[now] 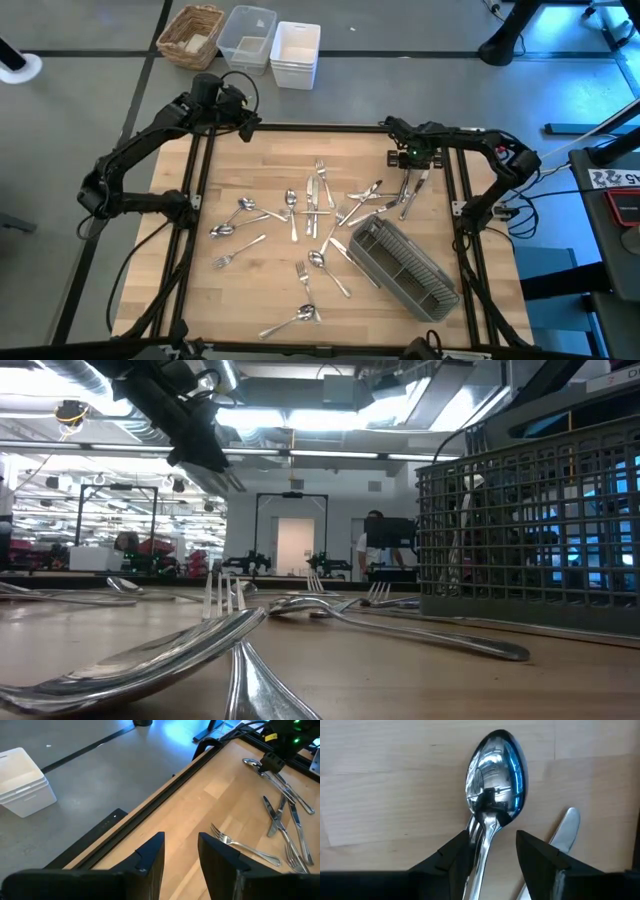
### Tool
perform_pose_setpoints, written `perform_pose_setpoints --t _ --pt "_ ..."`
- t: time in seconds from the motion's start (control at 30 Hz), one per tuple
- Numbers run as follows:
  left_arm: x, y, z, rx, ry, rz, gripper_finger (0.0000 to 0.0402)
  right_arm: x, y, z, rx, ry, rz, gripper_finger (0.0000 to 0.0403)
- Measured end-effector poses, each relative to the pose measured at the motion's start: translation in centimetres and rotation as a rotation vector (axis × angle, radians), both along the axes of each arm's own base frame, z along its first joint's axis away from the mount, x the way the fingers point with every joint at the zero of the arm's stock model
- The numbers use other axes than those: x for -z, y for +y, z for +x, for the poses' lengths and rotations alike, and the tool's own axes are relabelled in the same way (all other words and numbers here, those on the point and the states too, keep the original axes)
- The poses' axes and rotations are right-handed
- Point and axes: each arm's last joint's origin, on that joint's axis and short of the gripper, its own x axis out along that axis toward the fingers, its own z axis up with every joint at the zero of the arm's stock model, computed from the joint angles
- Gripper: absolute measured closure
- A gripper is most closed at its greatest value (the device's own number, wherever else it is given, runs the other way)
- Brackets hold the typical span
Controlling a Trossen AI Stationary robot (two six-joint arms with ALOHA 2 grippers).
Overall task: Sort silverware
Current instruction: Put the silver spoon into the gray silverware basket
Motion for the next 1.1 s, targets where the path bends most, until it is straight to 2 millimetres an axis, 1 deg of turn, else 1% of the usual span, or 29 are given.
perform_pose_setpoints --t 0.2,0.73,0.8,0.93,1.1 --pt "0.0 0.0 0.0 0.017 0.013 0.020 0.0290 0.0 0.1 0.1 -0.011 -0.025 0.030 0.0240" --pt "0.0 0.0 0.0 0.023 0.018 0.027 0.0290 0.0 0.0 0.1 -0.004 -0.002 0.001 0.0242" --pt "0.0 0.0 0.0 0.023 0.018 0.027 0.0290 0.0 0.0 0.1 -0.003 -0.003 0.000 0.0249" --pt "0.0 0.0 0.0 0.027 0.022 0.031 0.0290 0.1 0.0 0.0 -0.001 -0.002 -0.011 0.0281" --pt "0.0 0.0 0.0 0.028 0.022 0.033 0.0290 1.2 0.5 -0.3 0.015 -0.019 -0.001 0.0319"
